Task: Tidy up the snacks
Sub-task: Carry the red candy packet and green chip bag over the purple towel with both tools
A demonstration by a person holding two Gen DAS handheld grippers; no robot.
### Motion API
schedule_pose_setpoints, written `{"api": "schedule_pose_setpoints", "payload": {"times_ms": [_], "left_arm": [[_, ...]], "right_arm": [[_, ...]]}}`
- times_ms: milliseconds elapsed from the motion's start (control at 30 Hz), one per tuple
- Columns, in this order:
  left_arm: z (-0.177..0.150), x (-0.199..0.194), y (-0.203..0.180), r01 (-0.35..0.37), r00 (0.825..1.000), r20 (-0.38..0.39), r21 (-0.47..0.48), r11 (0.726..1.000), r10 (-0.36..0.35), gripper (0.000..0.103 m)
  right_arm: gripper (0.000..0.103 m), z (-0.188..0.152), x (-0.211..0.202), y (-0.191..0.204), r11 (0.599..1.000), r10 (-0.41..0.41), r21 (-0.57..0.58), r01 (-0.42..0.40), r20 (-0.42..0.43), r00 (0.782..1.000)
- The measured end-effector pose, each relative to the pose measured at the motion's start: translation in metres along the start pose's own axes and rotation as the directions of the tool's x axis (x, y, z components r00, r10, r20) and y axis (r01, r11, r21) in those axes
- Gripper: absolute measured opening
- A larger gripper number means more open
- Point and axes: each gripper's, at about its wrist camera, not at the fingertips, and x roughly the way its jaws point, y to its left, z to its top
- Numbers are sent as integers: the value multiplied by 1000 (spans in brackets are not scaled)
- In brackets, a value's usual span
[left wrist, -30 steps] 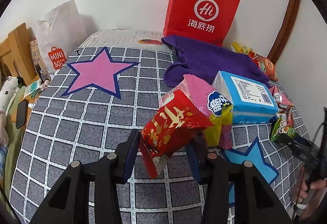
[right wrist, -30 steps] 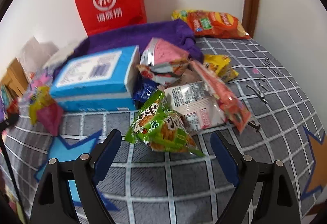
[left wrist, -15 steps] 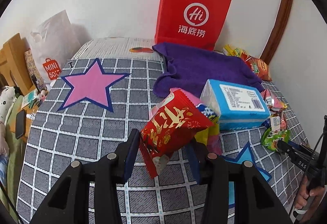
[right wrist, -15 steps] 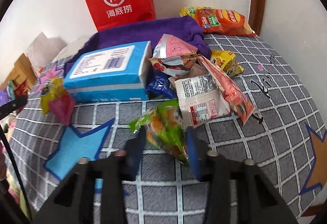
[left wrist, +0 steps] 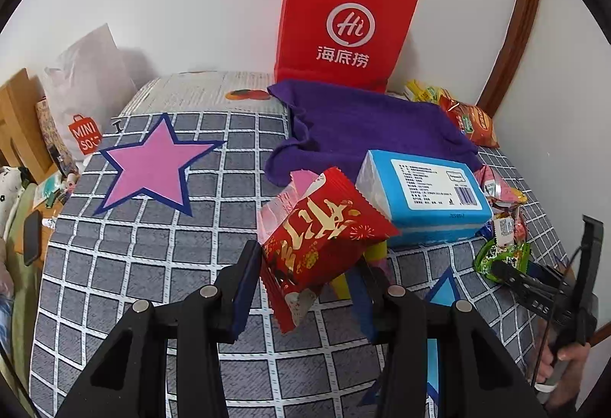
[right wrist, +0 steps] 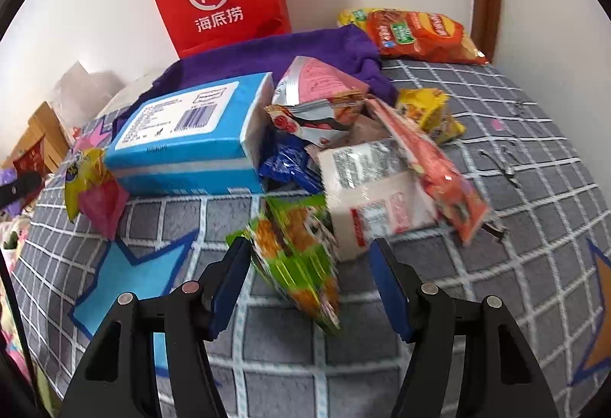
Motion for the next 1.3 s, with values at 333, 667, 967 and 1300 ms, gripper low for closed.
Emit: {"api": "schedule_pose_setpoints", "payload": {"times_ms": [333, 667, 967, 1300], "left_arm": [[12, -7, -10, -4, 1000, 25, 49, 999, 3, 42], [58, -15, -26, 4, 997, 77, 89, 996, -11, 42], [107, -1, -45, 30, 994, 102, 123, 992, -42, 42], [161, 32, -53, 21, 993, 116, 136, 990, -37, 42]], "right_arm": [[45, 11, -26, 20, 998, 48, -29, -47, 50, 998], [46, 74, -72, 15, 999, 26, 42, -33, 147, 989], [47, 132, -72, 29, 999, -15, -25, 20, 204, 979], [46, 211, -49, 43, 997, 28, -74, -11, 235, 972]]}}
